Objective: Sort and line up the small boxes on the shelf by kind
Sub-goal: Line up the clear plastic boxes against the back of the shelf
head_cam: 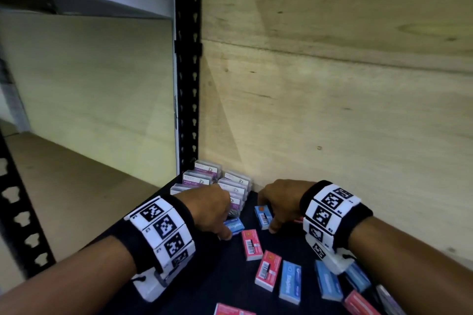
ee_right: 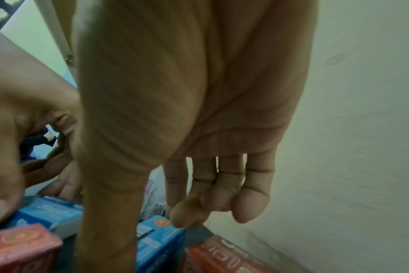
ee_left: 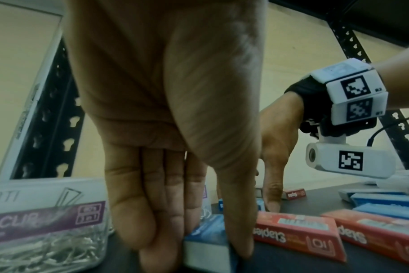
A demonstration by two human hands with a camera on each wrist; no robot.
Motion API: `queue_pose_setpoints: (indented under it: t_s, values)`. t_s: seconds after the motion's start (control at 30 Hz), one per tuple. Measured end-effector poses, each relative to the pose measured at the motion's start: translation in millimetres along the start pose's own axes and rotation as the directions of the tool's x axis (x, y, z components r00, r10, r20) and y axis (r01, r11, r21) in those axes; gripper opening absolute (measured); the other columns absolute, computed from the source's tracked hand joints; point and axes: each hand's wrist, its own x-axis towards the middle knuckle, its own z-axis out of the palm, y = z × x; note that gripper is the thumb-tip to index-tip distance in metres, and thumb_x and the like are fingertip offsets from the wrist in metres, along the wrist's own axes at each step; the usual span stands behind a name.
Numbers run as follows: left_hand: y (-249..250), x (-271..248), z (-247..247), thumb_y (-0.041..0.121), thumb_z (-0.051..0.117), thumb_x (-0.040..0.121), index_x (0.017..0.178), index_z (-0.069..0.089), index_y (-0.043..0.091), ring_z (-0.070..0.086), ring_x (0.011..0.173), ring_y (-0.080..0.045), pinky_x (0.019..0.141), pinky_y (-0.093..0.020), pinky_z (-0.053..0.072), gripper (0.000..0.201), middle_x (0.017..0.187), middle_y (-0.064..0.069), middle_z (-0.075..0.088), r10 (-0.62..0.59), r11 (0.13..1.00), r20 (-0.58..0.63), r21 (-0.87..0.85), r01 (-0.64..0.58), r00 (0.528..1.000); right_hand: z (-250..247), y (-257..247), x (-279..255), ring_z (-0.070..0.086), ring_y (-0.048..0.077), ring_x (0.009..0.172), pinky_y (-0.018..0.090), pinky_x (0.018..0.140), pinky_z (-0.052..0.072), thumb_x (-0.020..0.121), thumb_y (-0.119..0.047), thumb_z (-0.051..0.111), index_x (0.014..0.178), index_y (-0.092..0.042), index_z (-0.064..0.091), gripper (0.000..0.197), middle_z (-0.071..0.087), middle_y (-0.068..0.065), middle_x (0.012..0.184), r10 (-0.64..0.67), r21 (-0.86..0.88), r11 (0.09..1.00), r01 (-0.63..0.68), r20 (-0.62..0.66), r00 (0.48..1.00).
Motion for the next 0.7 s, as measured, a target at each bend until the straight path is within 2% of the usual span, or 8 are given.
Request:
queue_pose_setpoints:
  t_s: [0.13,0.23,0.33,0.43,0.57,0.67,0.7]
  values:
    - [-1.5,-9.6,-11.7,0.05,0.074,0.078,0.089,0.073,0.012,0.067,0.085,-0.022,0.067,-0.032,0.053,0.039,0.092,-0.004,0.072,-0.019,0.999,0.014,0.035,0.018,1.0,-1.8,10.8,-13.0,0.061,0.022,0.106,0.037,0.092,0.051,0.078,-0.039,0.081,0.133,-0.02,0.054,0.064,0.065,0.001,0.12,0.0,0.056,0.998,0.002,-0.041,0.999]
    - [2.5,-17.7,-27.6,0.049,0.075,0.076,0.087,0.073,0.014,0.066,0.083,-0.021,0.074,-0.036,0.056,0.037,0.087,-0.003,0.072,-0.012,0.998,-0.018,0.063,0.013,1.0,-2.3,23.6,-28.2,0.056,0.019,0.099,0.034,0.088,0.048,0.078,-0.039,0.081,0.136,-0.024,0.049,0.068,0.06,-0.001,0.117,0.021,0.1,0.995,-0.014,-0.063,0.998]
    - [16.1,-22.5,-44.7,0.052,0.075,0.074,0.093,0.073,0.018,0.066,0.085,-0.019,0.077,-0.034,0.056,0.039,0.088,0.001,0.071,-0.018,0.997,-0.073,0.068,0.023,0.997,2.5,41.1,-47.4,0.051,0.015,0.093,0.032,0.084,0.046,0.078,-0.039,0.081,0.136,-0.025,0.048,0.068,0.053,-0.007,0.1,0.049,0.108,0.993,-0.04,-0.08,0.996]
    - [42.3,-19.1,-56.9,0.055,0.075,0.074,0.095,0.071,0.022,0.063,0.085,-0.018,0.079,-0.034,0.055,0.039,0.079,0.009,0.062,0.026,0.996,-0.112,0.083,-0.017,0.993,12.8,66.9,-71.8,0.051,0.014,0.092,0.029,0.079,0.041,0.078,-0.038,0.081,0.135,-0.026,0.048,0.067,0.05,-0.009,0.096,0.093,0.102,0.991,-0.084,-0.094,0.991]
    - [96.1,-0.9,-61.2,0.052,0.074,0.077,0.092,0.067,0.024,0.061,0.086,-0.019,0.079,-0.032,0.053,0.032,0.074,0.012,0.055,0.116,0.989,-0.1,0.107,-0.105,0.988,34.5,110.7,-110.3,0.049,0.015,0.096,0.028,0.079,0.038,0.079,-0.036,0.08,0.136,-0.027,0.047,0.067,0.051,-0.007,0.103,0.197,0.086,0.978,-0.189,-0.085,0.977]
    - [138.0,18.6,-60.4,0.054,0.072,0.079,0.103,0.068,0.024,0.061,0.093,-0.021,0.08,-0.035,0.053,0.038,0.096,0.005,0.063,0.184,0.976,-0.088,0.137,-0.171,0.979,53.5,140.9,-135.6,0.054,0.019,0.109,0.028,0.082,0.039,0.079,-0.038,0.079,0.138,-0.027,0.046,0.068,0.057,-0.001,0.123,0.267,0.103,0.96,-0.259,-0.066,0.962]
    - [151.1,24.9,-59.7,0.054,0.071,0.08,0.107,0.068,0.024,0.061,0.095,-0.022,0.078,-0.033,0.051,0.04,0.104,0.002,0.063,0.203,0.969,-0.081,0.157,-0.189,0.976,59.5,149.0,-141.8,0.055,0.02,0.111,0.029,0.083,0.042,0.079,-0.04,0.079,0.138,-0.025,0.047,0.068,0.058,0.0,0.125,0.285,0.115,0.954,-0.277,-0.059,0.957]
